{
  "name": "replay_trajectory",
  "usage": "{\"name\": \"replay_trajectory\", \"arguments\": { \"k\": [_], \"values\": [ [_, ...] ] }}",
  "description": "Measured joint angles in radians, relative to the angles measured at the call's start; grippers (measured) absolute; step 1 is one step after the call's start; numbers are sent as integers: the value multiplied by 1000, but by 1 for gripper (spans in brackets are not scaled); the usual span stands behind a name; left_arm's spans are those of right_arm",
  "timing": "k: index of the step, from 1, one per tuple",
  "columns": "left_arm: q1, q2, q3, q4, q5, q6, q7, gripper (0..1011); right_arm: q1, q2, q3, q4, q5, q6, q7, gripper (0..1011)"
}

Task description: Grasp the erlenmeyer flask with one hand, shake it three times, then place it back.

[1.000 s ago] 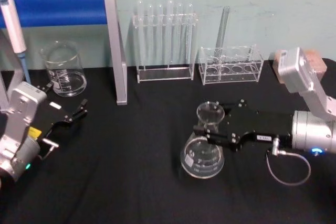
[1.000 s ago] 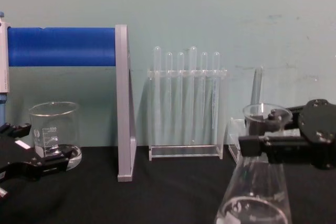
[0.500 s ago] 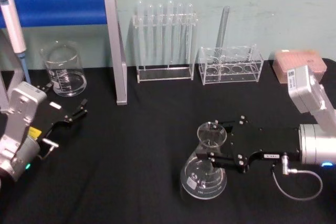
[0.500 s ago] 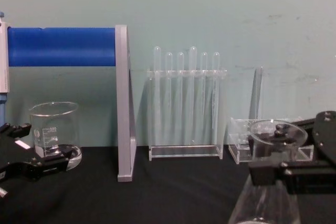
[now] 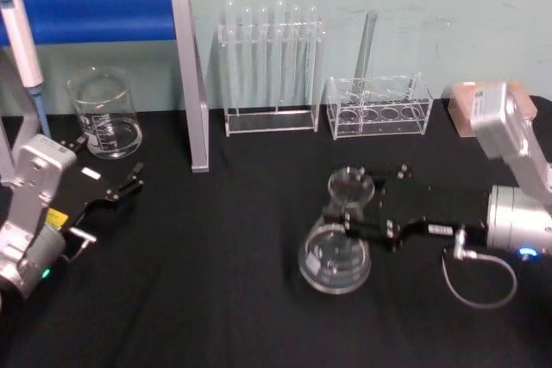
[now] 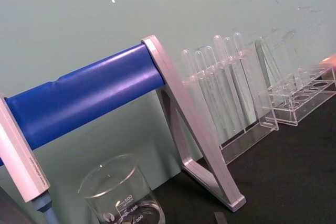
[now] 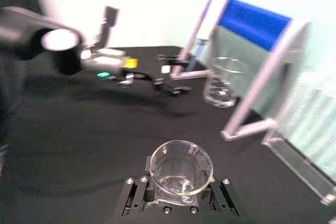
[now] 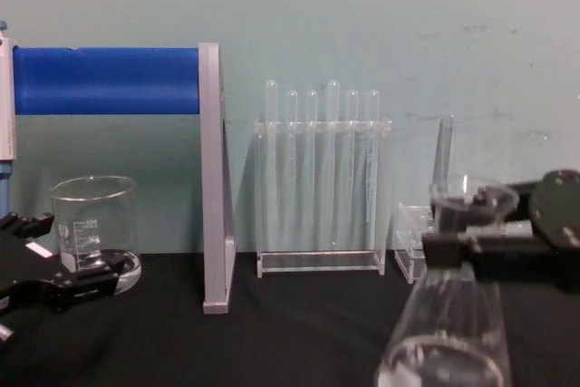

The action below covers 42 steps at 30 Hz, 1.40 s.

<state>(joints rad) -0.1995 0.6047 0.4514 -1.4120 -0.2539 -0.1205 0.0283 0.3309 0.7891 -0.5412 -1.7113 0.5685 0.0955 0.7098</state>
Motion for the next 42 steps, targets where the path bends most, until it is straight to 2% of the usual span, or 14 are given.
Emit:
{"name": "replay_trajectory", "arguments": {
  "k": [1, 6, 7, 11, 16, 25, 30, 34, 38, 42],
  "values": [
    [0, 0, 0, 0, 0, 0, 0, 1001, 0, 0, 0, 0, 0, 0, 0, 457],
    [0, 0, 0, 0, 0, 0, 0, 1001, 2, -46, 40, 21, 3, 43, -112, 457],
    [0, 0, 0, 0, 0, 0, 0, 1001, 2, -46, 40, 21, 3, 43, -112, 457],
    [0, 0, 0, 0, 0, 0, 0, 1001, 2, -84, 76, 41, -5, 77, -207, 457],
    [0, 0, 0, 0, 0, 0, 0, 1001, 2, -123, 108, 59, -16, 116, -296, 457],
    [0, 0, 0, 0, 0, 0, 0, 1001, 5, -203, 162, 95, -56, 188, -472, 457],
    [0, 0, 0, 0, 0, 0, 0, 1001, 4, -233, 179, 103, -78, 218, -531, 457],
    [0, 0, 0, 0, 0, 0, 0, 1001, 2, -244, 185, 105, -93, 228, -549, 457],
    [0, 0, 0, 0, 0, 0, 0, 1001, -4, -245, 186, 97, -104, 230, -539, 457],
    [0, 0, 0, 0, 0, 0, 0, 1001, -19, -226, 180, 74, -112, 211, -478, 457]
  ]
}}
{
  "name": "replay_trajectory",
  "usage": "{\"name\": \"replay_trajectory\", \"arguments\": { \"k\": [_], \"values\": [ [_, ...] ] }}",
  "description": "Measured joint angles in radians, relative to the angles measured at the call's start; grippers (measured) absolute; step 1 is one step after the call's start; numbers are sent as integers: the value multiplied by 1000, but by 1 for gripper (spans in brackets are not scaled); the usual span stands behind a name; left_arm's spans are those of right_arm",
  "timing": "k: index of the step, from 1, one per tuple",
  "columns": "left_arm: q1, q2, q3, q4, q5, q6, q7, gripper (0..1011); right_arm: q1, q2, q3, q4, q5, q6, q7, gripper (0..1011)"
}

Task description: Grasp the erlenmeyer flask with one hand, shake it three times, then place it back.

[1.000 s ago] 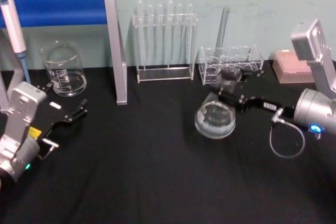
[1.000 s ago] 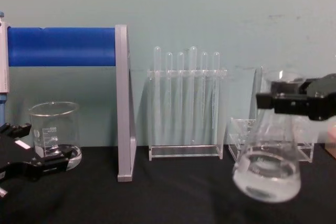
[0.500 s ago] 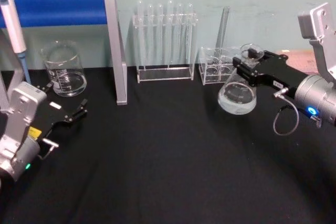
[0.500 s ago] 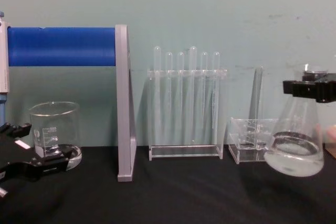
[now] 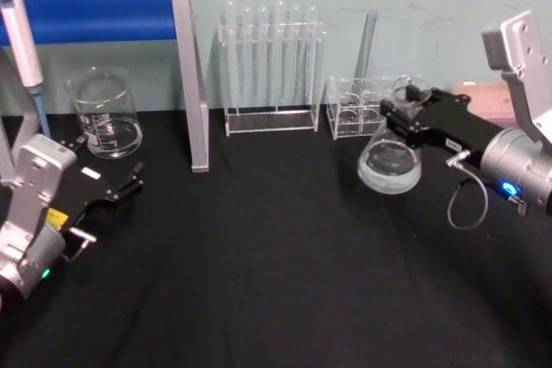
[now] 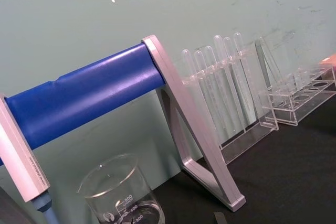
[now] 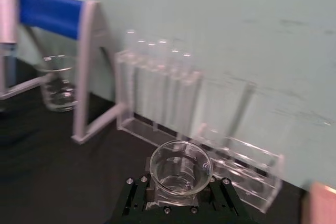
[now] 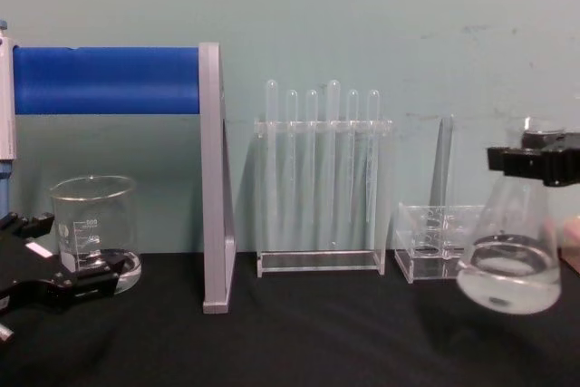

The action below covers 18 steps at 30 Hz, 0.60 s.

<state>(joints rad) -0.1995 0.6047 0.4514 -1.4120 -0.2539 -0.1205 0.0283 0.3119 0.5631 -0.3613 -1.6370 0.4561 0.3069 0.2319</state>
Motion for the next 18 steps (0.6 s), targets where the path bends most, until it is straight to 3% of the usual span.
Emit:
{"name": "replay_trajectory", "arguments": {
  "k": [10, 18],
  "values": [
    [0, 0, 0, 0, 0, 0, 0, 1001, -28, 65, -29, -47, -8, -75, 197, 457],
    [0, 0, 0, 0, 0, 0, 0, 1001, -35, 137, -71, -66, 15, -167, 392, 457]
  ]
}}
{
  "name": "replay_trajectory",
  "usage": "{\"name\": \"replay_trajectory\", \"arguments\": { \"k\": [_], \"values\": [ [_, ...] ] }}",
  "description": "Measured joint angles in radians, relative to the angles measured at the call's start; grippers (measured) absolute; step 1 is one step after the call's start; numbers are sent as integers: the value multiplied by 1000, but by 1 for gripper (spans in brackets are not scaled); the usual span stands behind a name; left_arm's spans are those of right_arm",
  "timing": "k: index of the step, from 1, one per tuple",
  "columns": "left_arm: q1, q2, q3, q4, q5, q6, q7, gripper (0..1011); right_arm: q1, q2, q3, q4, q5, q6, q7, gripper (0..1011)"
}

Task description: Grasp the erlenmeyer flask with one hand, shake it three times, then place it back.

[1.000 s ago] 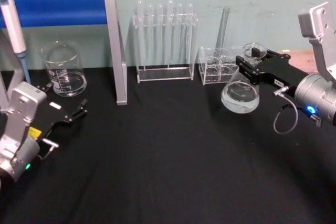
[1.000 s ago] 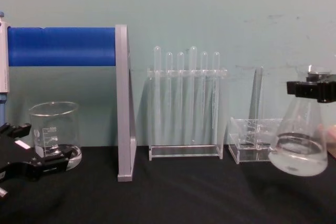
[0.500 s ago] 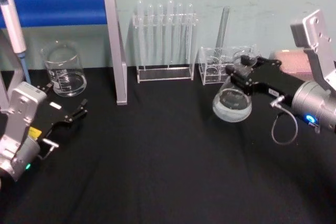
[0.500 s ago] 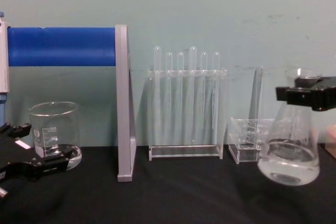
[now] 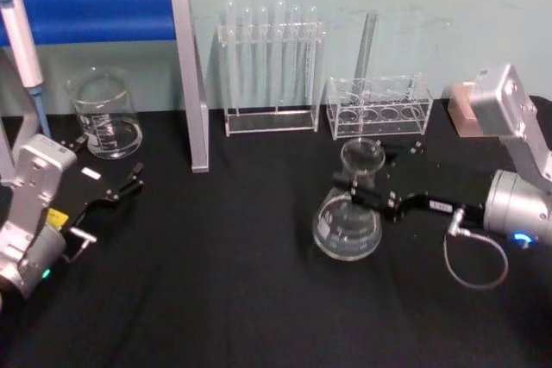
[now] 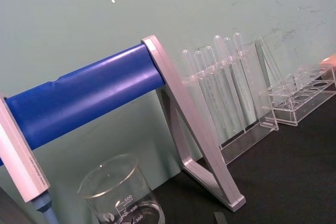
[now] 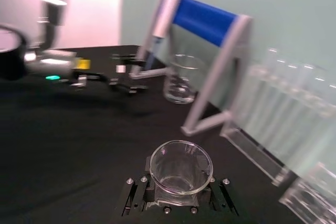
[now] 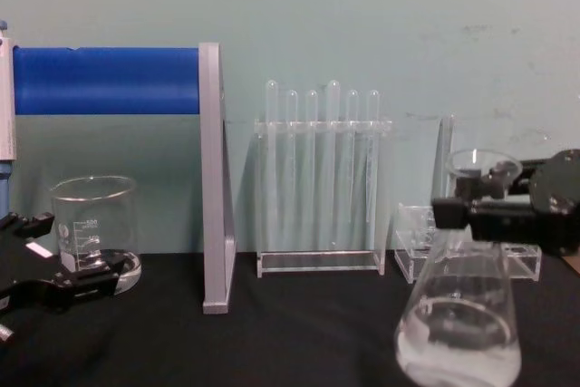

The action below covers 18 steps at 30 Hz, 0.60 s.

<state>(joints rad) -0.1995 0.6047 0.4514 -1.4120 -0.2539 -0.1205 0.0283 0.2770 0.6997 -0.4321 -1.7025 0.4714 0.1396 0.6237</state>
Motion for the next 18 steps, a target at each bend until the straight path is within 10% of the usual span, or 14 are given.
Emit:
{"name": "replay_trajectory", "arguments": {
  "k": [18],
  "values": [
    [0, 0, 0, 0, 0, 0, 0, 1001, 28, 90, -75, 0, 46, -110, 185, 457]
  ]
}}
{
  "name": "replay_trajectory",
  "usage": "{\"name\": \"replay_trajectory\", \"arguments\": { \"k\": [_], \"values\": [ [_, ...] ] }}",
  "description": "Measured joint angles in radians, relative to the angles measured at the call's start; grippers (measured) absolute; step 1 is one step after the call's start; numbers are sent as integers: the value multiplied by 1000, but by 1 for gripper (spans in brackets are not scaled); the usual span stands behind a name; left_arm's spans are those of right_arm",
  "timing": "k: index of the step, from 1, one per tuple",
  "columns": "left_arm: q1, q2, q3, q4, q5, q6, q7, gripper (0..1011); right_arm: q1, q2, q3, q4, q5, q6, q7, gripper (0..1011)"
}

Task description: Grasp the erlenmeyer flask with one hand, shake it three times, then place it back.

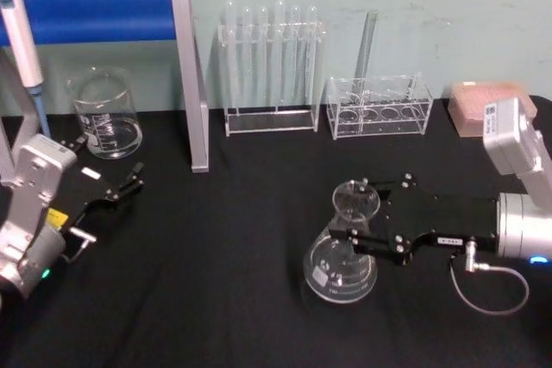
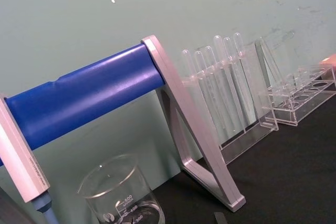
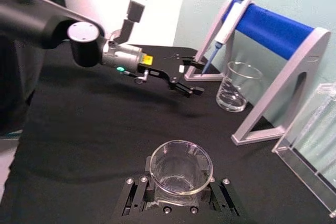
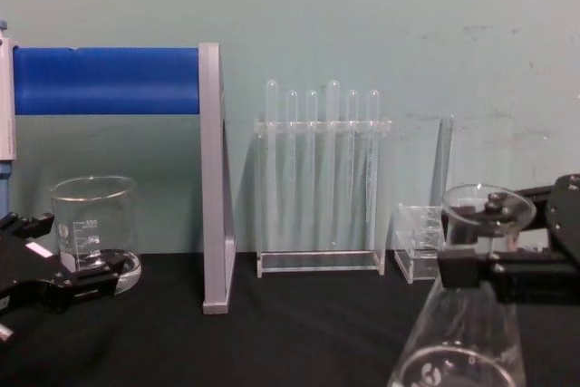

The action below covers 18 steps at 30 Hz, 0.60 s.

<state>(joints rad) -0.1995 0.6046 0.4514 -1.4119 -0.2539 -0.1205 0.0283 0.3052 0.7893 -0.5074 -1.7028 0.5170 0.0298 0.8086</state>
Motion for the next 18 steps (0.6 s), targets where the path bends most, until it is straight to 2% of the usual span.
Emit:
{"name": "replay_trajectory", "arguments": {
  "k": [9, 13, 18],
  "values": [
    [0, 0, 0, 0, 0, 0, 0, 1001, 15, 17, -25, 4, 5, -17, 20, 457],
    [0, 0, 0, 0, 0, 0, 0, 1001, 17, 7, -23, 9, 7, -7, -19, 457],
    [0, 0, 0, 0, 0, 0, 0, 1001, 14, -24, 0, 16, 12, 35, -116, 457]
  ]
}}
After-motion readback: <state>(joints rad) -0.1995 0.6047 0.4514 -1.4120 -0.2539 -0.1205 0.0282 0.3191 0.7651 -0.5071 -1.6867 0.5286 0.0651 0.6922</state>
